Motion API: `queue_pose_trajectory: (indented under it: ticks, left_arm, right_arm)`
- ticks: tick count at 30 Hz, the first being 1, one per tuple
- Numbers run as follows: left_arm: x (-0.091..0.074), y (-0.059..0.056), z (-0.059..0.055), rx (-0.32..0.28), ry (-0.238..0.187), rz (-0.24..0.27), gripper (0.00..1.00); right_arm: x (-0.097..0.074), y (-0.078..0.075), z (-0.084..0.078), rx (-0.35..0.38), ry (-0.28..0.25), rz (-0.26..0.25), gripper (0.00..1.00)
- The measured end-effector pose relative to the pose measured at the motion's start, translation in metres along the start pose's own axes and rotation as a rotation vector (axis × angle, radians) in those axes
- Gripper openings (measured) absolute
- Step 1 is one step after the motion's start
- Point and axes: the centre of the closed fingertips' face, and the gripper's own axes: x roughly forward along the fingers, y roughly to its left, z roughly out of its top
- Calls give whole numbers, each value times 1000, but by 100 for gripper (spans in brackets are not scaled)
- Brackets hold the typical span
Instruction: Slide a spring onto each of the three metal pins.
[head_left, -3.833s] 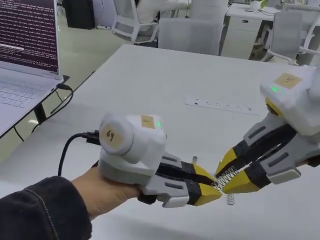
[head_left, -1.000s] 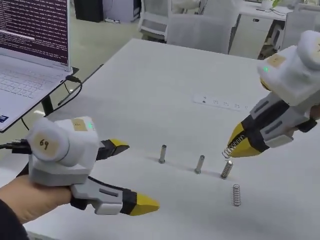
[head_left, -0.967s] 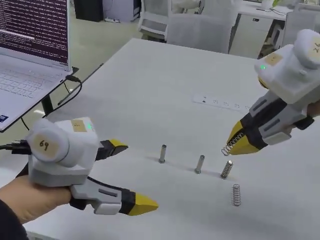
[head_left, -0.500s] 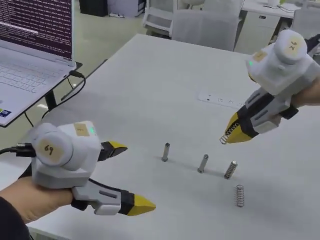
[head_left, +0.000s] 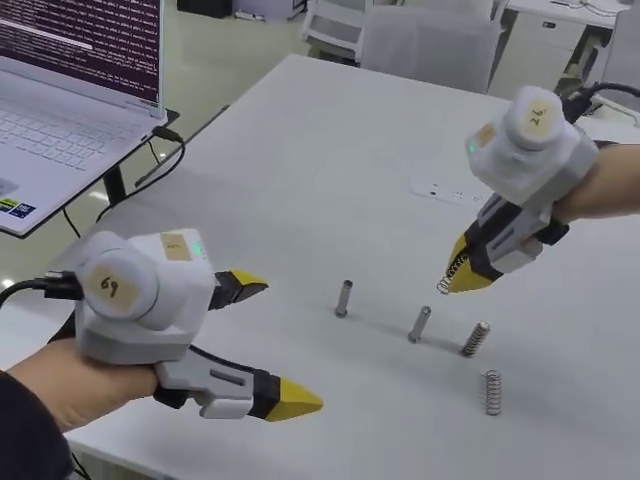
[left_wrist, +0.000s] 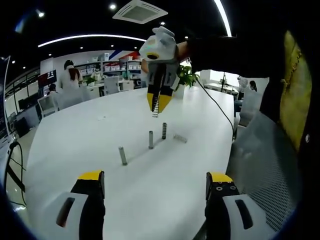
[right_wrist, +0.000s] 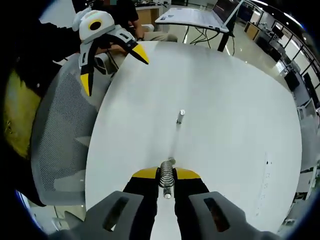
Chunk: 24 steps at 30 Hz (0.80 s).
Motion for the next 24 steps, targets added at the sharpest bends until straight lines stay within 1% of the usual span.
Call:
queue_pose_trajectory:
  ticks: [5,9,19,24]
  left_arm:
    - [1,-2,-3,-5,5,-9,80]
    - [2,-2,-3,-8,4,-10,79]
    - [3,1,-3,-16,2,-6,79]
    - [4,2,-5,-21,3,-6,78]
  right_arm:
    - [12,0,-1,1,32,28,8]
    - [21,-2,0,6,37,45,8]
    - [33,-8,-5,18,57,70,8]
    - [36,-11,-8,25,63,73,8]
